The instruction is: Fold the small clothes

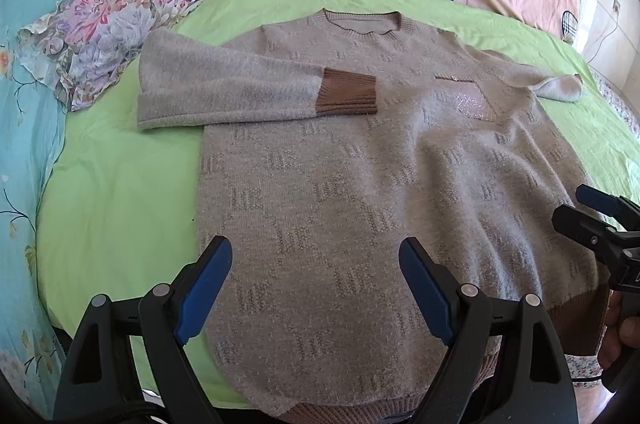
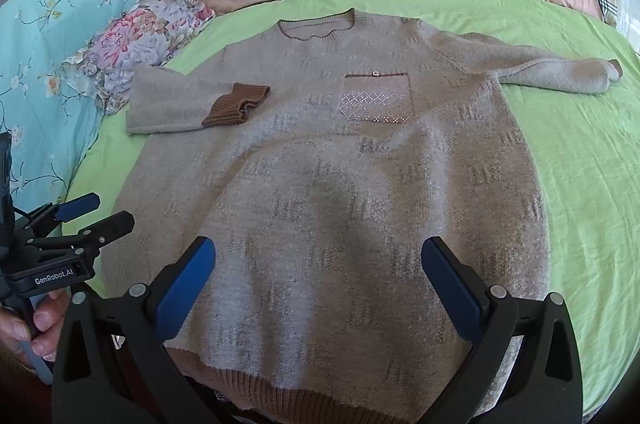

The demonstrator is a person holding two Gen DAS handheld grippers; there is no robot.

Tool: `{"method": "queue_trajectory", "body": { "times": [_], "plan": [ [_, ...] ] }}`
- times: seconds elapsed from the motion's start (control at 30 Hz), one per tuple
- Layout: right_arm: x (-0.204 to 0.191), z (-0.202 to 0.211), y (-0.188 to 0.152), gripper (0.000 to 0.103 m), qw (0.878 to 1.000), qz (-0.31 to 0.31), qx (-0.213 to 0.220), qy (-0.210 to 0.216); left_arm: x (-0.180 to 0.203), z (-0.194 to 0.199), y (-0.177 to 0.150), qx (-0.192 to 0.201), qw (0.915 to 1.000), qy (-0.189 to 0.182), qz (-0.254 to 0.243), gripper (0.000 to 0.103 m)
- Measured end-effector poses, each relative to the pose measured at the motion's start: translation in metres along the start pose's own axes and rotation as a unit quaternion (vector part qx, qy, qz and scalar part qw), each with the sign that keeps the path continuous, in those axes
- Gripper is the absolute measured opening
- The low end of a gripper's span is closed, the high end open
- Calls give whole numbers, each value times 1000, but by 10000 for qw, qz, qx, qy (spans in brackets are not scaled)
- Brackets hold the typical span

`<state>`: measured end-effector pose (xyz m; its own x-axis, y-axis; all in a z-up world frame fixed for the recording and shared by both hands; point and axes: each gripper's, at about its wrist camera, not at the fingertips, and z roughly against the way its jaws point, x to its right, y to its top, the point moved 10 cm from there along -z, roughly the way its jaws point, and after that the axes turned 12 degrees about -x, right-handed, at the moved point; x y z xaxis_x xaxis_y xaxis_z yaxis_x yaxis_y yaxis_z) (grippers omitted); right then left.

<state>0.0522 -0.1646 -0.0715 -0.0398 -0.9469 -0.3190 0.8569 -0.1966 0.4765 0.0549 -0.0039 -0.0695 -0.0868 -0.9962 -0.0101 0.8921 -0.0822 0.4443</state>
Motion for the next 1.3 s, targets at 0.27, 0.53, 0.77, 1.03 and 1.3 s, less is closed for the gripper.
{"method": "queue_trajectory", "body": {
  "times": [0.27, 0.53, 0.77, 1.03, 1.3],
  "plan": [
    [0, 2, 2, 103, 9999, -55, 120, 63, 2, 2, 0, 76, 9999, -80, 11, 86],
    [-4, -3, 1, 103, 9999, -2, 74, 122, 8, 3, -1, 49, 9999, -150, -34, 86],
    [-7, -8, 0, 103, 9999, 51, -12, 159, 6, 2, 0, 76, 9999, -67, -70, 86],
    [-8, -8, 0, 103, 9998, 58, -17, 166, 6, 0, 0, 50, 9999, -60, -90, 86],
    [-4, -7, 2, 103, 9997, -2, 7, 251, 12, 0, 13, 265, 9993, 29, -256, 86]
  ]
}}
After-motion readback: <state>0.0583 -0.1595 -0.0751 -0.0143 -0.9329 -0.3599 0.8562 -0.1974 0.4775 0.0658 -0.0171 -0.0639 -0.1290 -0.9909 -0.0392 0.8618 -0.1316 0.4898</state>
